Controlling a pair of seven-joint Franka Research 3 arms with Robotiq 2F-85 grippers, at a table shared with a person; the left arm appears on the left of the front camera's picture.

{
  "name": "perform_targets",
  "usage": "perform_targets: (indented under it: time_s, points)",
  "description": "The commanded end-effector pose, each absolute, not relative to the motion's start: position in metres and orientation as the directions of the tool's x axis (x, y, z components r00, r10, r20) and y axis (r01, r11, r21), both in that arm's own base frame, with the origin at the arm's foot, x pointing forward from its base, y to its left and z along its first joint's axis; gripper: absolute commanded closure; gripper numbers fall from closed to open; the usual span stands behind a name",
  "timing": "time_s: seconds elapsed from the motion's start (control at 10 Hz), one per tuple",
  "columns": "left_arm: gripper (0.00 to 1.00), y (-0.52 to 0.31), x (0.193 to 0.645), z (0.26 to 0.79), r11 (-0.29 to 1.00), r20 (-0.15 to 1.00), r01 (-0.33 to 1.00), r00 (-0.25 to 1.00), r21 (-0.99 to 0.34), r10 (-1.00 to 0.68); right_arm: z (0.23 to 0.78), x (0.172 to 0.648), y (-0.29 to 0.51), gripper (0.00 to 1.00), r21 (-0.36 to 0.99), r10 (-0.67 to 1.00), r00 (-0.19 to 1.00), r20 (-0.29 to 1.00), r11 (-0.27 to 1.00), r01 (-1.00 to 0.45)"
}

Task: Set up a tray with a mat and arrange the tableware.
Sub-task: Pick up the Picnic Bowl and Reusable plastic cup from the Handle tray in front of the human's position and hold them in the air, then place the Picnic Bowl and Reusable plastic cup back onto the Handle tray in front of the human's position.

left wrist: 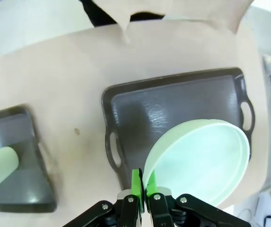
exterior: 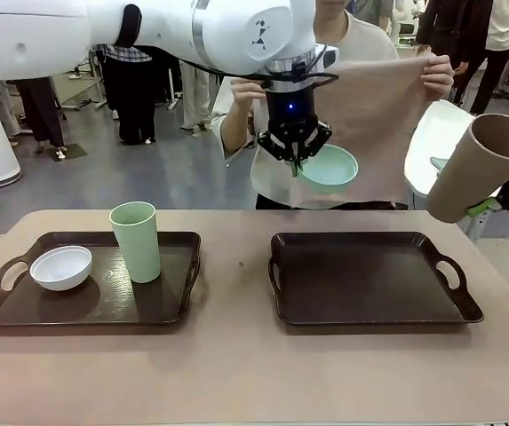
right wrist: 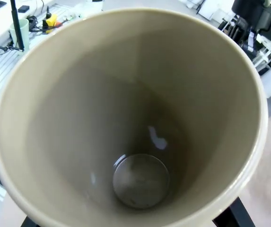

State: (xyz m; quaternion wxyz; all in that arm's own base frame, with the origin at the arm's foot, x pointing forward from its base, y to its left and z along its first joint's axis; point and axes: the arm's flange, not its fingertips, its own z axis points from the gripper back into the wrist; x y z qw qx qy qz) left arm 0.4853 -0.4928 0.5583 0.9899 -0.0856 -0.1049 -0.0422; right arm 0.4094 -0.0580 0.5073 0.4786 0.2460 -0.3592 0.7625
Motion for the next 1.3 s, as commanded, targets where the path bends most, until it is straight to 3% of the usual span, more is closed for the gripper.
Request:
perform_targets:
  time_s: [0.0, 1.2]
  points:
    - [1.0, -0.493, 0.4927, 0.542, 0.983, 0.185, 0.103, 0.98, -0.155, -0.073, 0.4983, 0.4199, -0.0601, 0.79, -0.299, 0.555, -0.403, 0.728, -0.271, -0.915]
    - [1.0, -0.493, 0.4927, 0.542, 0.983, 0.185, 0.103, 0.98, -0.155, -0.073, 0.4983, 0.4199, -0.0601, 0.79, -0.299, 0.555, -0.403, 0.728, -0.271, -0.915]
